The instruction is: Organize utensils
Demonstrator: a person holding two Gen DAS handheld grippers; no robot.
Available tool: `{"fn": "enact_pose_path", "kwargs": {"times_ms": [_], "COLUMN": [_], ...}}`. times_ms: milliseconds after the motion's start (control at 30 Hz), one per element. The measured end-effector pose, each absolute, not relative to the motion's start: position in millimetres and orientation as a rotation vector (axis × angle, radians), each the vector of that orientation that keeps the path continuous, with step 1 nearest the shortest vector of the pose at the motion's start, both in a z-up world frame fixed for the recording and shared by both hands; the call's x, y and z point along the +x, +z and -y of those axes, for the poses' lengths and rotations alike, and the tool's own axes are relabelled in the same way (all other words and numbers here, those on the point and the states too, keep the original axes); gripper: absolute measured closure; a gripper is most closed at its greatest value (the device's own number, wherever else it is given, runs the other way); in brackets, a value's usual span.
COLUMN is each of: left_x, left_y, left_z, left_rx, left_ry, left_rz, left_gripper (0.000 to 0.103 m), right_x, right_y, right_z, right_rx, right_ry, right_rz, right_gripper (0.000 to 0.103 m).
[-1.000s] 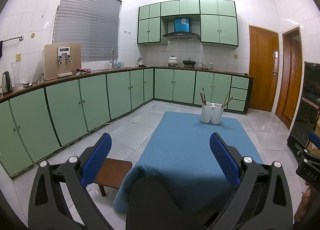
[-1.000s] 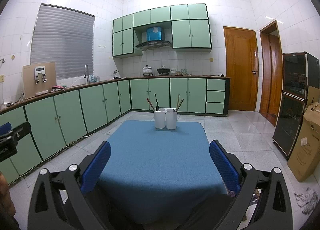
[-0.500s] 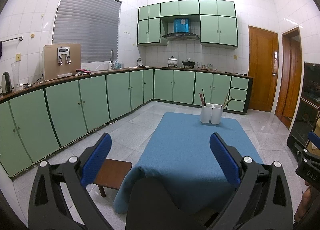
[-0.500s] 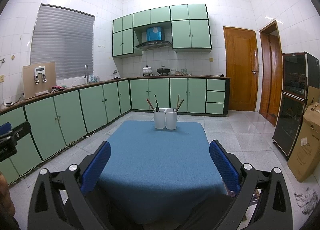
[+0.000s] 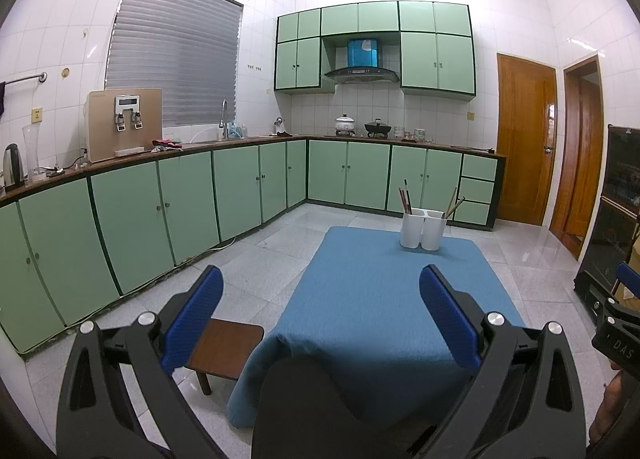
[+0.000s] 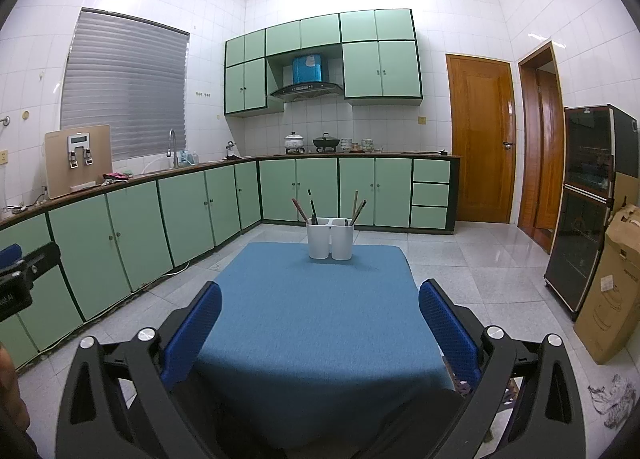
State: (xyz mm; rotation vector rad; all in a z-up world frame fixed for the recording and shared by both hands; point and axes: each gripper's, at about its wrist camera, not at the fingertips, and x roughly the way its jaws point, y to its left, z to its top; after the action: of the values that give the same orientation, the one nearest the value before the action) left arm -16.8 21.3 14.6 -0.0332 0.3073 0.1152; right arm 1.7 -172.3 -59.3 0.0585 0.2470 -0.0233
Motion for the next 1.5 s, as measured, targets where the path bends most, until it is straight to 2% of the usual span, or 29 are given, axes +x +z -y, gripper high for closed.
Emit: {"fn": "enact_pose_path", "kwargs": {"times_ms": [1500], "left_x": [-18.0], "left_y": [11.5], "left_z": [-20.7], "left_rx": [-0.034], "left_ry": [0.113], "left_rz": [-0.306], "left_gripper": [0.007], "right_x": [1.2], "right_y": [-57.2], "right_z": [173.5], "right_rx": [0.06], "right_ry": [-0.024], "right_rz": [-0.248], "right_gripper": [0.006]}}
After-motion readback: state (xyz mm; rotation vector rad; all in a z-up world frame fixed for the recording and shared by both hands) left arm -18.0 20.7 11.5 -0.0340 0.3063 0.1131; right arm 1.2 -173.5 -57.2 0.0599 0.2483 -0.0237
